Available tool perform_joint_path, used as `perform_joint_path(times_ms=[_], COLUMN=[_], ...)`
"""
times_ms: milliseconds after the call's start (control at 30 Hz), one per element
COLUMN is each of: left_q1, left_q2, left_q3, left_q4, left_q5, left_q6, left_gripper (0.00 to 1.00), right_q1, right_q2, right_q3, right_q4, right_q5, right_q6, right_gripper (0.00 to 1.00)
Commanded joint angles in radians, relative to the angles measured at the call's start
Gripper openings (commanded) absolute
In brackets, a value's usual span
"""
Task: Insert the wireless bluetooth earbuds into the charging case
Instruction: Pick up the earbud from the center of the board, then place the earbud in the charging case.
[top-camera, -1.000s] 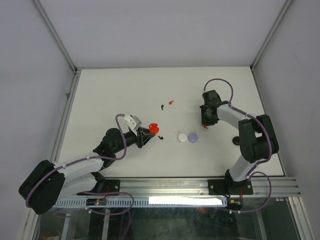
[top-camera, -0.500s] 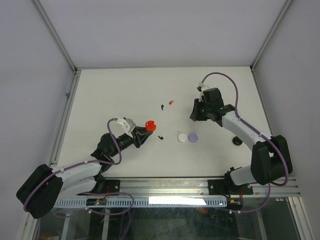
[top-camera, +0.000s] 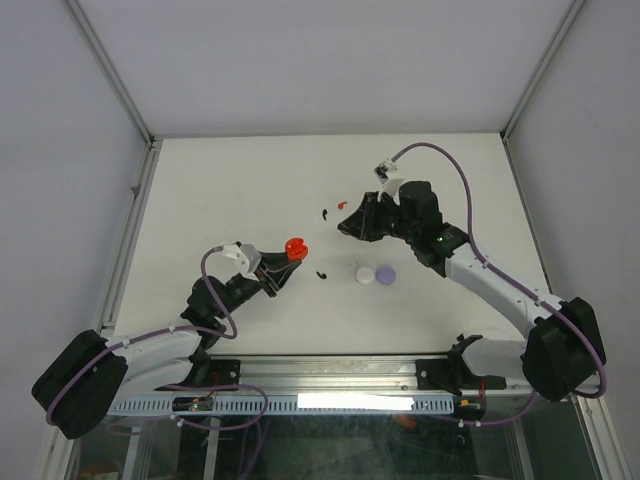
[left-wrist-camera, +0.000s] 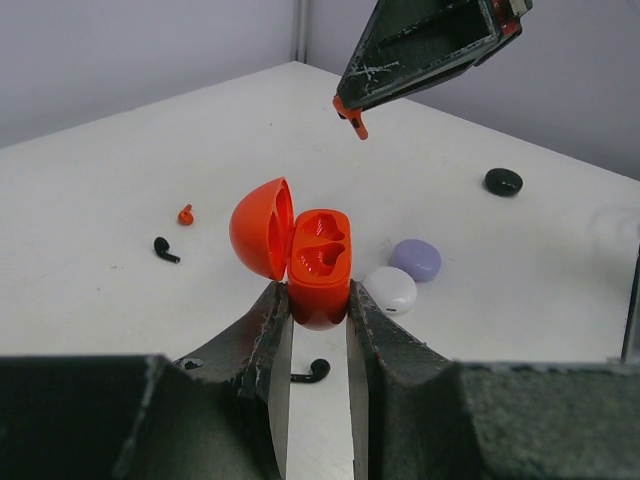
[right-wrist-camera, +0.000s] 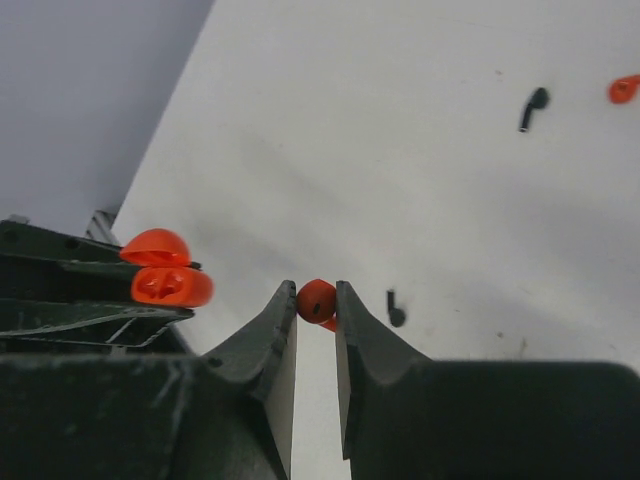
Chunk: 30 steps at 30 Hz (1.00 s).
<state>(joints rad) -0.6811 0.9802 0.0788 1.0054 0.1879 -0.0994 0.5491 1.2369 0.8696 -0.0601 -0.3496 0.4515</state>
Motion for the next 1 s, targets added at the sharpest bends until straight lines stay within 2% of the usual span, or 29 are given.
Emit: perform_joint_path(times_ms=[0,500,967], left_q1=[-0.005,-0.005,-0.005], left_q2=[-0.026,-0.082,-0.093], left_q3=[-0.026,-0.078,-0.085], left_q4=[0.112,0.184,0.2], left_q5=[0.019,0.087,0.126], left_q6=[0.037,0.088,0.09], left_gripper=[0.0,0.0,0.0], right_q1=[0.062,0.244,0.301], right_q2=[-0.033,-0.016,0.053], right_q3=[0.003,-0.034,-0.022], right_q4=[0.186,0.481,0.518], right_q5=[-0.099,-0.218,-0.216], right_q6=[0.073,0.146,0.125], right_gripper=[0.11,0.1,0.1])
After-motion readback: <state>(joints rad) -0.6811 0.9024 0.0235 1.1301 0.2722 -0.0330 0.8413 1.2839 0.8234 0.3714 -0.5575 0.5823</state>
